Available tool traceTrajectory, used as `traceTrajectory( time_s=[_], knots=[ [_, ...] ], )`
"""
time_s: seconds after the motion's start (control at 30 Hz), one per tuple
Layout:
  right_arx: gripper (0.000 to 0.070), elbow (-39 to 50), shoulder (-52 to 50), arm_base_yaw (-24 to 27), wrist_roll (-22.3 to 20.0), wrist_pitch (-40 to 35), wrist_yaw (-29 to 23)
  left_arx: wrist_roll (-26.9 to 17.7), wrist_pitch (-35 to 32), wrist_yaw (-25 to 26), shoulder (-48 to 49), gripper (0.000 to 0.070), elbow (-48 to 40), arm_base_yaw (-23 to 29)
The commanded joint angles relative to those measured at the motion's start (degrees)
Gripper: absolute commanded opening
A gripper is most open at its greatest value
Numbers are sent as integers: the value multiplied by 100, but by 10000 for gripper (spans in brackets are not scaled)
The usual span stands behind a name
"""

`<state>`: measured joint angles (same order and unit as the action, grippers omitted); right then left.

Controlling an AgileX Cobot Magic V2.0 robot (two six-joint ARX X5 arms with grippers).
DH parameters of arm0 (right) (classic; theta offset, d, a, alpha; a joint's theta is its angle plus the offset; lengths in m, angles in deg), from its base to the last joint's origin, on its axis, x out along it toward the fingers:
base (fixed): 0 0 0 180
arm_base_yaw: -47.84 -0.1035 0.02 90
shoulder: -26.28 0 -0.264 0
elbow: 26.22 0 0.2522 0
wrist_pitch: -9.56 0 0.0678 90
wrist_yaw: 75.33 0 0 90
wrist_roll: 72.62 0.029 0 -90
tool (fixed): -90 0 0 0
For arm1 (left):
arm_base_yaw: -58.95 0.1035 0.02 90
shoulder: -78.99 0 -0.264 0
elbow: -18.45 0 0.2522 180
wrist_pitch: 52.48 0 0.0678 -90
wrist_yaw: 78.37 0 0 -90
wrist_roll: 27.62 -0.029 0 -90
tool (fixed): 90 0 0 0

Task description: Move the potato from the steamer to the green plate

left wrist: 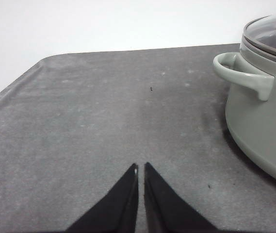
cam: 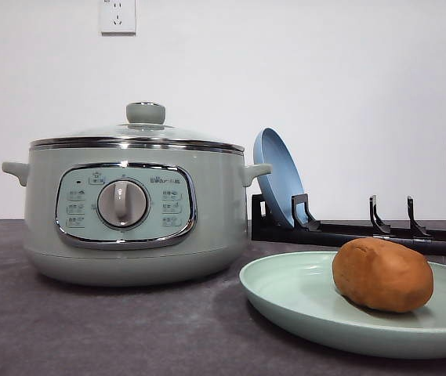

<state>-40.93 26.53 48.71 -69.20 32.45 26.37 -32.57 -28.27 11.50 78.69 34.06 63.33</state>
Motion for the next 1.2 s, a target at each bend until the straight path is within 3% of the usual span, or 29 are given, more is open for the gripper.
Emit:
traceTrajectory(
  time_s=[0.0,1.17],
  knots=[
    [0,26,-4,-2,62,-11,-9,52,40,-11,13,15,-116,15],
    [0,26,-4,-2,62,-11,-9,52,40,-13,13,15,-116,15]
  ],
)
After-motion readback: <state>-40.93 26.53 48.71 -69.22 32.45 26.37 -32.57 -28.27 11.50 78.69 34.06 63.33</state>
